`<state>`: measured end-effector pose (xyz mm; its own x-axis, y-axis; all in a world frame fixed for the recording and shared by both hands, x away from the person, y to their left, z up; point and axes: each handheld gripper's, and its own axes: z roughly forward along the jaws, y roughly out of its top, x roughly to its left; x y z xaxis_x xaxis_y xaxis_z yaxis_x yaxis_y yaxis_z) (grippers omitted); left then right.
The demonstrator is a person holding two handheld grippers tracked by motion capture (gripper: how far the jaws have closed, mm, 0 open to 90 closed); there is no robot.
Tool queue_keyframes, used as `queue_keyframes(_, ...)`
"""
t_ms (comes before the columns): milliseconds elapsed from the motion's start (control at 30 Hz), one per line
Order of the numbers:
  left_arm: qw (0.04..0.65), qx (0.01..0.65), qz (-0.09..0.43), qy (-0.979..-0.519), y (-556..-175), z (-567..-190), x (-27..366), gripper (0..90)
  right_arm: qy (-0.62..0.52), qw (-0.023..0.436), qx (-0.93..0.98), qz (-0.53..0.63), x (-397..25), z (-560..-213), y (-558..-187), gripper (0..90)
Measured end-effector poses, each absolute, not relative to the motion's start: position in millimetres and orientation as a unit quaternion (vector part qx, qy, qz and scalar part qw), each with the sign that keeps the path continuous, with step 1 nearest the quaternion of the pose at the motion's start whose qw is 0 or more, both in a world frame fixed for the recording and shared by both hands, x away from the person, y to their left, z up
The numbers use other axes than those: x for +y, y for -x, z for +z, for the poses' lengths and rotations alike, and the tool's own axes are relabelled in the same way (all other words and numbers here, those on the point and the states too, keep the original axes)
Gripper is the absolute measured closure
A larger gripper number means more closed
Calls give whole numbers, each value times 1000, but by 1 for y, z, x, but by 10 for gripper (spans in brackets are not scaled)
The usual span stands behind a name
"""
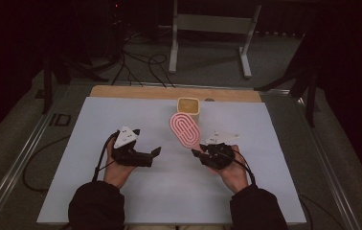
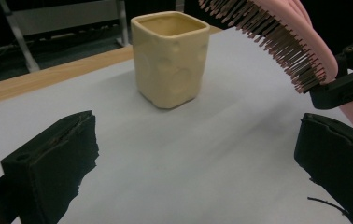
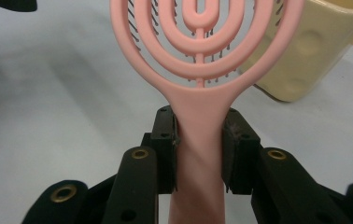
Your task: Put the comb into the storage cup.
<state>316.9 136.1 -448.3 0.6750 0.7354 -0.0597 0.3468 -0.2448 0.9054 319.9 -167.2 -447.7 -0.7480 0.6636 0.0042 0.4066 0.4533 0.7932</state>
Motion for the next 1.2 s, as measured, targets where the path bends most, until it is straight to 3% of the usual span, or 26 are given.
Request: queue_keyframes(1200, 530, 326, 146, -769, -328, -440, 83, 0, -314, 153, 837, 421, -159, -448, -316, 700)
